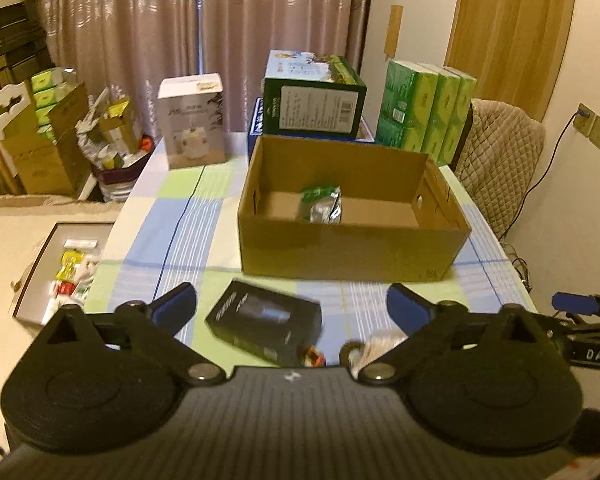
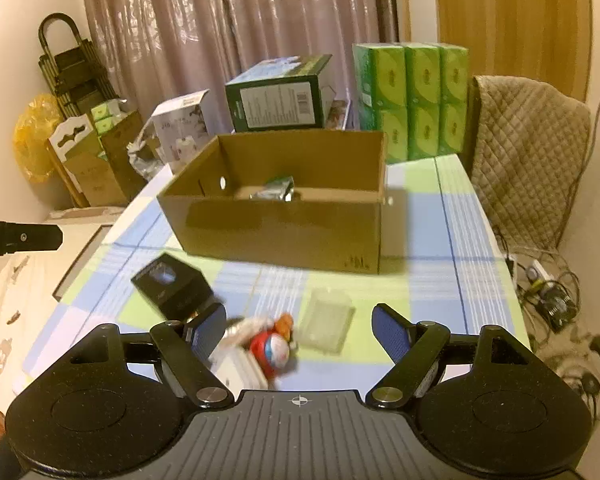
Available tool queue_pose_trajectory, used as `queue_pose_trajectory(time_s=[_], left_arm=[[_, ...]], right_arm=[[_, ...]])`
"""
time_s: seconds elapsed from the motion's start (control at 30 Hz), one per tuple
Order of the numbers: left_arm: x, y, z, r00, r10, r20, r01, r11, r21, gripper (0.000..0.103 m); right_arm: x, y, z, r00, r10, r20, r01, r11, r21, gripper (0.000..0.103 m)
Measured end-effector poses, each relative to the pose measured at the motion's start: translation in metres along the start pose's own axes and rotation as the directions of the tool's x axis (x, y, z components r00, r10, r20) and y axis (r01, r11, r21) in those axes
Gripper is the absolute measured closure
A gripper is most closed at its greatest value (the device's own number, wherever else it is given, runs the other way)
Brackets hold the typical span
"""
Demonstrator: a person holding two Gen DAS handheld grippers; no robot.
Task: Organize objects
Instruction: 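Move both tools back from the cardboard box toward the remaining items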
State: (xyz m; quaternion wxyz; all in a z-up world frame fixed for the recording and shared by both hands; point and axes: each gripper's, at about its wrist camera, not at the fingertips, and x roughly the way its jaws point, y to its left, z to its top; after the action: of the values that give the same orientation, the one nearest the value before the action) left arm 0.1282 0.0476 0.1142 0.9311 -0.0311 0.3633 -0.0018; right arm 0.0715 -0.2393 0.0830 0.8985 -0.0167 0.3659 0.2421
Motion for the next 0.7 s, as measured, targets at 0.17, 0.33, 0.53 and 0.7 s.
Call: queue_pose_trajectory(time_s=[0.17, 0.33, 0.53, 0.7], left_arm=[[-0.023, -0.001, -0.038, 1.0, 0.025, 0.018, -0.024, 1.0, -0.018, 0.001], [-0.028, 0.001, -0.068, 1.0, 0.008, -0.003, -0.008, 0.998, -0.057, 0.001], [-0.022, 0.007, -0.094, 0.999, -0.008, -0.044, 0.004, 0.996, -0.091, 0.001], [-0.015, 0.008, -0.107, 0.997, -0.004, -0.077, -0.003, 0.996, -0.092, 0.001]], right_arm=[[-0.012, 0.013, -0.025, 1.0, -0.012, -0.019, 0.012, 1.0, -0.005, 0.026], [-0.015, 0.023, -0.042, 0.999, -0.021, -0.039, 0.02, 0.999, -0.027, 0.026], [-0.009, 0.025, -0.057, 0.997, -0.022, -0.078, 0.02, 0.999, -0.028, 0.026], [-0.004, 0.027, -0.061, 0.996, -0.025, -0.091, 0.022, 0.999, -0.028, 0.026]])
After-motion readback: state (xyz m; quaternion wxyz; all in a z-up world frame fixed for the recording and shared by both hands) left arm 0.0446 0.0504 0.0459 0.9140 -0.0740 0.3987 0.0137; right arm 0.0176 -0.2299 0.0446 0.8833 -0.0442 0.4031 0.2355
